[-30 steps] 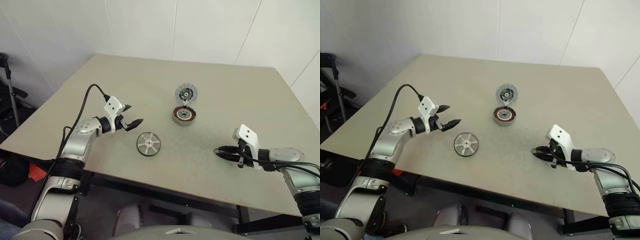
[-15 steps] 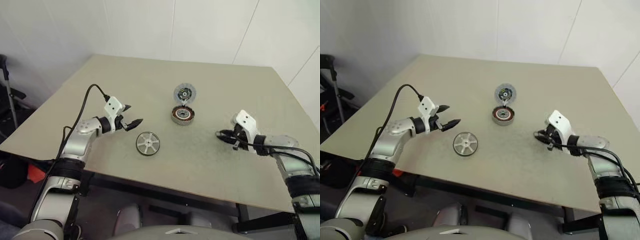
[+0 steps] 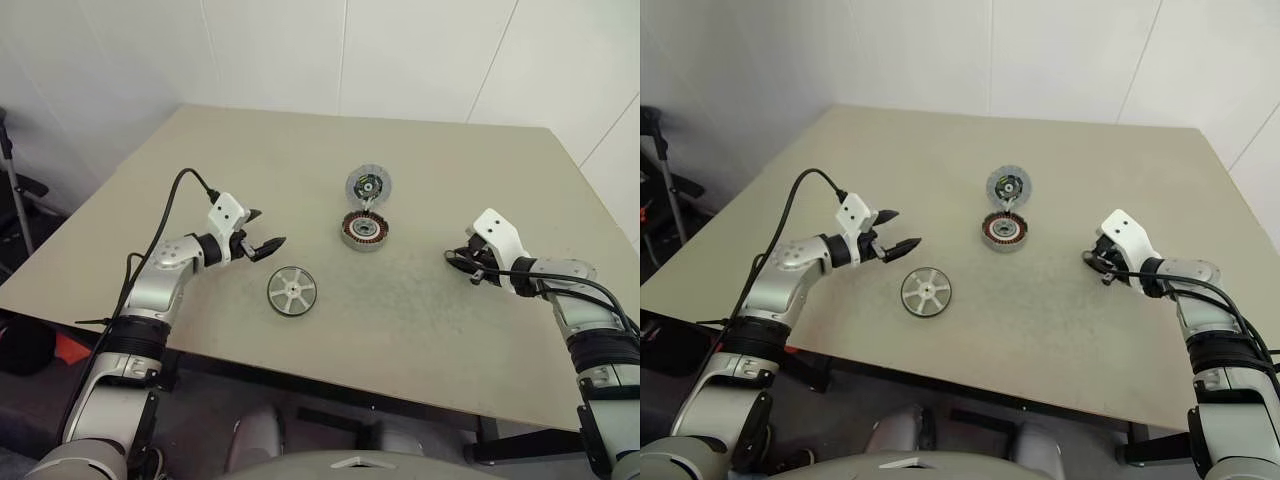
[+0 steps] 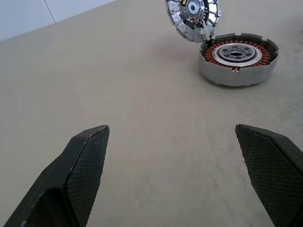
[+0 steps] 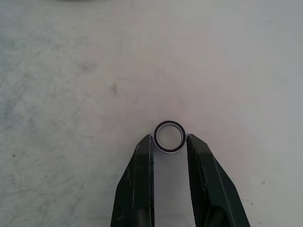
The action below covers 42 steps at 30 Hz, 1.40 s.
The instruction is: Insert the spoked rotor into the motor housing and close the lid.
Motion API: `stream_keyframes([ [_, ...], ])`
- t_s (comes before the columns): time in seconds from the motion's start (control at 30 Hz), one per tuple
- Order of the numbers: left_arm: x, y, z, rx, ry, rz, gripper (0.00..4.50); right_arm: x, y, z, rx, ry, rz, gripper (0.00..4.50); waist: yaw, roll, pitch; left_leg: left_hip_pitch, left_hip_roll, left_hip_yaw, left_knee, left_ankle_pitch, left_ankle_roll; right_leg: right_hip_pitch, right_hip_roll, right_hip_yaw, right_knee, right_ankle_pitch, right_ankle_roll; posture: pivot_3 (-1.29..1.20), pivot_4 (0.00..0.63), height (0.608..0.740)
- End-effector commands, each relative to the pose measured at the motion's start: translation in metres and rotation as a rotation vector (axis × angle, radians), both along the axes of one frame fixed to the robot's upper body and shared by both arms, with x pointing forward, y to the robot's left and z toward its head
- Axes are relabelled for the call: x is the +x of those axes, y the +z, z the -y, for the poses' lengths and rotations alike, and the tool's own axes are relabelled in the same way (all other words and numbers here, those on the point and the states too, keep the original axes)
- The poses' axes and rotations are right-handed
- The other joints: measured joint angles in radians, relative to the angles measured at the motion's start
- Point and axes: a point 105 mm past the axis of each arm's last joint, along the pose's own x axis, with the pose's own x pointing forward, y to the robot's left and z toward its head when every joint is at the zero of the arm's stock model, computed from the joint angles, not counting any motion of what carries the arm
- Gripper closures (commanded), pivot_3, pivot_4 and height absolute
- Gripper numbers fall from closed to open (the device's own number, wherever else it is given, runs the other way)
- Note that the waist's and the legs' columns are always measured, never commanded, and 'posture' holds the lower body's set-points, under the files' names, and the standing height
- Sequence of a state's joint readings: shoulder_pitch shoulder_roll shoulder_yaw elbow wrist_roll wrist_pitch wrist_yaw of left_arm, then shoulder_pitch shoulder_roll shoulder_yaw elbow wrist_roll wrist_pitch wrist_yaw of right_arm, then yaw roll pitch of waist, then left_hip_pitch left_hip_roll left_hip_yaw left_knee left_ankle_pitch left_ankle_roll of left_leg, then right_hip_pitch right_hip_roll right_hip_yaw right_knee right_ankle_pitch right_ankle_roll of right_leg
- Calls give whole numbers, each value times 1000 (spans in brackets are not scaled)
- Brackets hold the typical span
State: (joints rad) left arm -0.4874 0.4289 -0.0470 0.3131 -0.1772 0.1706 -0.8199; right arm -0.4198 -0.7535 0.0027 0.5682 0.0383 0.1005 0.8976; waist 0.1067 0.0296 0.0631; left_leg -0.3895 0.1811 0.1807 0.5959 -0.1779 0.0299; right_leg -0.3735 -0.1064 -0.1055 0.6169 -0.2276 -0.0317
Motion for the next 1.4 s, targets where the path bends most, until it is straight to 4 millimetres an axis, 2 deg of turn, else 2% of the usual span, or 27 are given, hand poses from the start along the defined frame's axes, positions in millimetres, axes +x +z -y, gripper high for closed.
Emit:
stream_keyframes([
  [0.03,3,13,-4,-8,12,50,0,4,10,4,11,-10,7,3832,0,0,0,0,0,0,0,0,0,0,0,0,0,0,0,0,0,740],
  [0.07,3,13,-4,-8,12,50,0,3,10,4,11,-4,-2,3832,0,0,0,0,0,0,1,0,0,1,0,0,0,0,0,0,0,740],
  [0.1,3,13,-4,-8,13,51,0,1,9,4,5,7,-13,3074,0,0,0,1,0,0,1,0,0,2,0,0,0,0,0,0,0,740],
  [0.13,3,13,-4,-7,14,51,0,-1,8,4,-19,21,-16,2857,0,0,0,2,0,0,1,0,0,3,0,0,0,0,1,0,0,740],
  [0.27,3,13,-5,-7,14,51,0,3,17,1,-52,38,46,1517,-3,0,0,4,0,0,1,0,-1,4,0,0,0,-1,1,0,0,740],
  [0.33,3,12,-4,-6,13,50,0,-2,19,-6,-40,90,26,1517,-4,0,0,4,0,0,1,0,-1,4,0,0,0,-1,1,0,0,740],
  [0.47,3,12,-4,-7,14,50,0,2,45,-20,-21,164,109,1517,-4,0,0,3,0,0,0,0,-1,3,0,0,0,-1,1,0,0,740],
  [0.63,4,12,-1,-9,9,50,0,5,77,-63,-91,417,156,1517,-10,0,0,3,1,0,0,0,-1,2,0,0,0,-1,1,0,0,740],
  [0.73,5,12,4,-16,-3,49,0,13,86,-88,-142,557,149,1517,-11,0,0,3,1,0,0,0,-1,2,0,0,1,-1,1,0,0,740],
  [0.83,4,10,11,-25,-15,46,0,25,84,-116,-199,684,121,1517,-10,-1,1,4,1,0,1,1,-1,2,0,0,2,-1,1,0,0,740],
  [1.03,1,7,21,-44,-28,43,0,52,64,-152,-279,761,67,1517,-10,-2,1,-2,0,0,1,1,-1,-3,0,0,4,0,1,0,0,740],
  [1.17,-2,7,21,-49,-18,45,0,58,44,-159,-375,791,23,1517,-9,-2,1,-19,0,0,5,1,-1,-19,0,0,9,0,0,0,0,740],
  [1.3,-6,6,13,-46,9,46,0,56,41,-167,-388,842,11,1517,-11,-2,1,-25,1,0,12,-1,4,-26,0,1,15,-1,-3,0,0,740],
  [1.4,-8,5,10,-44,18,45,0,59,39,-164,-406,815,7,1517,-13,-2,1,-25,2,0,16,-3,3,-27,-1,1,21,-3,-5,0,0,740],
])
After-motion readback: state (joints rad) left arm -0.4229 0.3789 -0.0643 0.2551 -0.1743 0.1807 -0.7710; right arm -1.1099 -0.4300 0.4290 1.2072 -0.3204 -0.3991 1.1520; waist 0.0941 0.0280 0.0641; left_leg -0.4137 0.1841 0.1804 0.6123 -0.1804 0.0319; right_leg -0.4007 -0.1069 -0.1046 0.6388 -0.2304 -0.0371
